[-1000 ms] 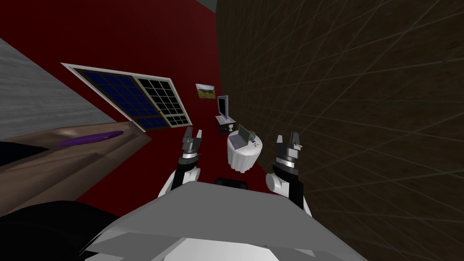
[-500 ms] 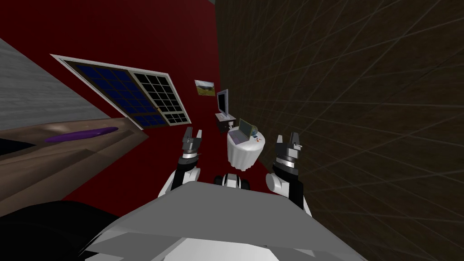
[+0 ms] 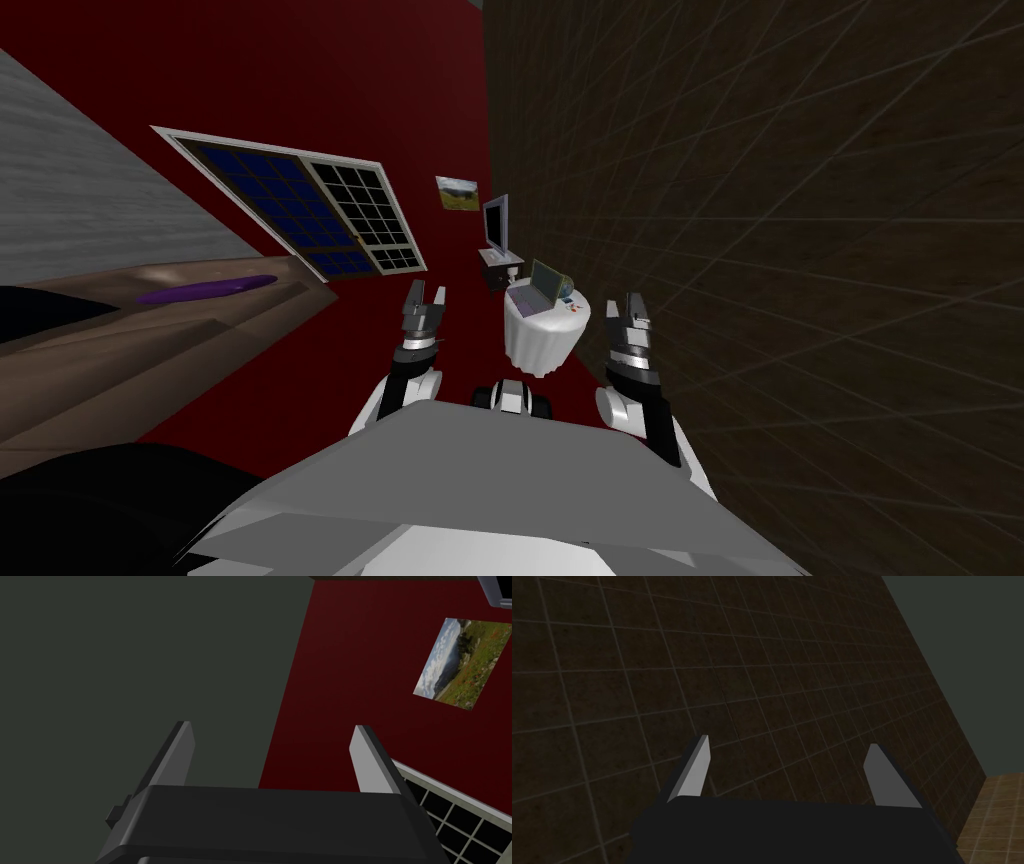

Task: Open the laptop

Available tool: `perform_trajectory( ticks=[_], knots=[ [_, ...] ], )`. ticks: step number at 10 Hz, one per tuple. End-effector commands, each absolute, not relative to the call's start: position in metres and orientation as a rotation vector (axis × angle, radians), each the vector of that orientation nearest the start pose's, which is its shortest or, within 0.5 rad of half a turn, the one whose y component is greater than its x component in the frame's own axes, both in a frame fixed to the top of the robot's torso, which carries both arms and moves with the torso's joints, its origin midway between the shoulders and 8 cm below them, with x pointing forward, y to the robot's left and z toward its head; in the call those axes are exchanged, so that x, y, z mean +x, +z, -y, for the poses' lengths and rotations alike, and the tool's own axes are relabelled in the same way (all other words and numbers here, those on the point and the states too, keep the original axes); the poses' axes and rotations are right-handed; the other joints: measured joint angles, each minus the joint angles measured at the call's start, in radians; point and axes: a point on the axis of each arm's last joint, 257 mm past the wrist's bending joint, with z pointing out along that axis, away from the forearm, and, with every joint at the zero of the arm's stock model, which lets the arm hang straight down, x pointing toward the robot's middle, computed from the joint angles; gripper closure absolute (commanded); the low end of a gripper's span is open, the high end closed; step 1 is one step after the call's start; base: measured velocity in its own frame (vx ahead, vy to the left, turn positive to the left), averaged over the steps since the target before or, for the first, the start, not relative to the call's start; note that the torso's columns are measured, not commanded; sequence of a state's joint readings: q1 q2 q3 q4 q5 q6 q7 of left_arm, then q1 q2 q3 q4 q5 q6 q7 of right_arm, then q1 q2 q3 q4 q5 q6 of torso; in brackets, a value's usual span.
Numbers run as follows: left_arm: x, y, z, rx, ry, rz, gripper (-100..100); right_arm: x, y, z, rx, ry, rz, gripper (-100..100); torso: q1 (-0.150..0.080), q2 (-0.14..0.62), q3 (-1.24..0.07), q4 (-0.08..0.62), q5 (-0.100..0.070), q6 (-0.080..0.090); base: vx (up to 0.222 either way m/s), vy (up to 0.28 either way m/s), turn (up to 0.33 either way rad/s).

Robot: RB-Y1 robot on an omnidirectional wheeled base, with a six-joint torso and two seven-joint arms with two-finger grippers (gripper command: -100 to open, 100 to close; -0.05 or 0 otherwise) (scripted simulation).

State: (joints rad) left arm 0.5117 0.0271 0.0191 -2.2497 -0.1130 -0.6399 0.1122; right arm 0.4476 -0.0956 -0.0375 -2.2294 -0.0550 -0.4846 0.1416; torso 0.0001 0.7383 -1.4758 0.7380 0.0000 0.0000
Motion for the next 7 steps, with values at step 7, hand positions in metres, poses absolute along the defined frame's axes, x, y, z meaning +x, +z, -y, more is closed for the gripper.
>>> perform_trajectory(
  ticks=[7],
  knots=[
    [0.327,0.031,-0.263,-0.522,-1.346,-0.619,0,0.394,-0.043,0.316,0.236,0.671,-1.070,-100,0.000,0.000,0.000,0.000,0.000,0.000,-0.012,0.008,0.119]
  ],
)
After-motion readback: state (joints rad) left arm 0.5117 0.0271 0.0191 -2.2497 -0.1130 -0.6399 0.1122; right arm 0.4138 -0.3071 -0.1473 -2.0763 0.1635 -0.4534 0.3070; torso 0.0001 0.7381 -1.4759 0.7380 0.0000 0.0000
